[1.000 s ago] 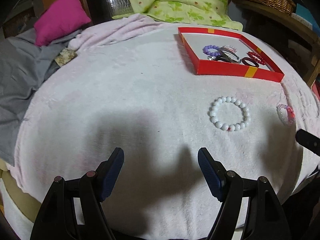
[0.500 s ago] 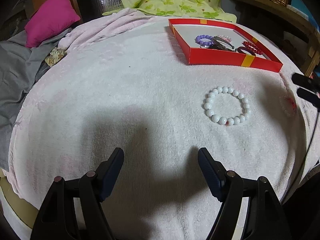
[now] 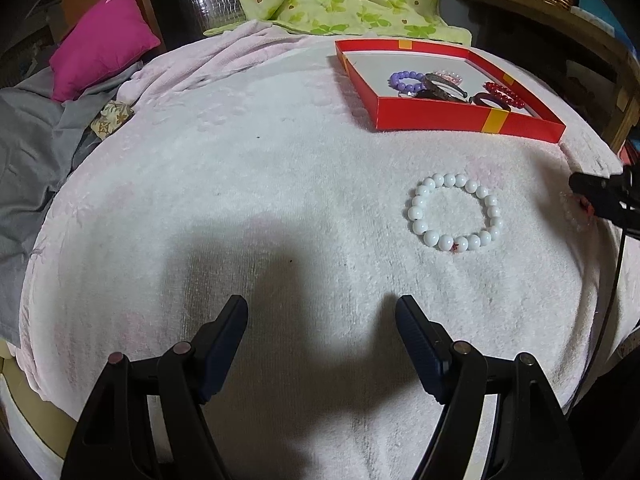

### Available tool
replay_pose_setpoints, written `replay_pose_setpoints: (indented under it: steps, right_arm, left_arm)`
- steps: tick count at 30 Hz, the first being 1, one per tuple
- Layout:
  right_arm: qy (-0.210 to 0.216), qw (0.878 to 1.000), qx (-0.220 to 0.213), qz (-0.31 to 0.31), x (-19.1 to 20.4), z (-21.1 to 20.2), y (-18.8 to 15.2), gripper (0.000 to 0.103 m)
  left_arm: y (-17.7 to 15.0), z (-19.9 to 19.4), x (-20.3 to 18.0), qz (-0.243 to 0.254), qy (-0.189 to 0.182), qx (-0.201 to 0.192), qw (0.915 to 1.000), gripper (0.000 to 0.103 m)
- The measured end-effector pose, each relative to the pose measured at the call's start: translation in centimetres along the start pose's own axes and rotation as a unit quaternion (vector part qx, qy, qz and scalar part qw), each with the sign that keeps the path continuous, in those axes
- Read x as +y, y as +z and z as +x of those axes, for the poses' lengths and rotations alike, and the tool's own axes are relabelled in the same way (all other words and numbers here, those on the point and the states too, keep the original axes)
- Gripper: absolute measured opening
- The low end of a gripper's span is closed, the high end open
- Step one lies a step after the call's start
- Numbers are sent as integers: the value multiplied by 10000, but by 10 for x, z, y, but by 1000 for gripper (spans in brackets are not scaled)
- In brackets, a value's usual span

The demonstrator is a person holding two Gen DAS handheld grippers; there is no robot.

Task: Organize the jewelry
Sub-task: 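Lower the right tool onto the pink-and-white bead bracelet and grasp it, then grasp the white pearl bracelet with the left tool while the right tool holds its bracelet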

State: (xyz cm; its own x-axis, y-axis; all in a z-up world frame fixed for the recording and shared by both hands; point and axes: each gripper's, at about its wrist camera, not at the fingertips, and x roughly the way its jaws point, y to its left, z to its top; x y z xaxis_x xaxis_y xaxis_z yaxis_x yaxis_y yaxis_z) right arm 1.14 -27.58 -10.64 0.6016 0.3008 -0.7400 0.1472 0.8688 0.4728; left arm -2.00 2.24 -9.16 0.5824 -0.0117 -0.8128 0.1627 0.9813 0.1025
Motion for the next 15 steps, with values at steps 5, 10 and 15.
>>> replay_pose_setpoints:
  steps: [5,10,15]
  right_arm:
    - [-7,9996,93,-275,7,1,-8,28]
    - [-149,9996,122,-225,5,5,-9,9]
    - [-166,9996,127,-213,4,5,-8,9]
  left_arm:
    - [6,-1,-3,-19,-192,-56,9998,77]
    - [20,0,-9,-39,-460,-72,9989,77]
    - [38,-3,-28,164,-718,-231,9970,77]
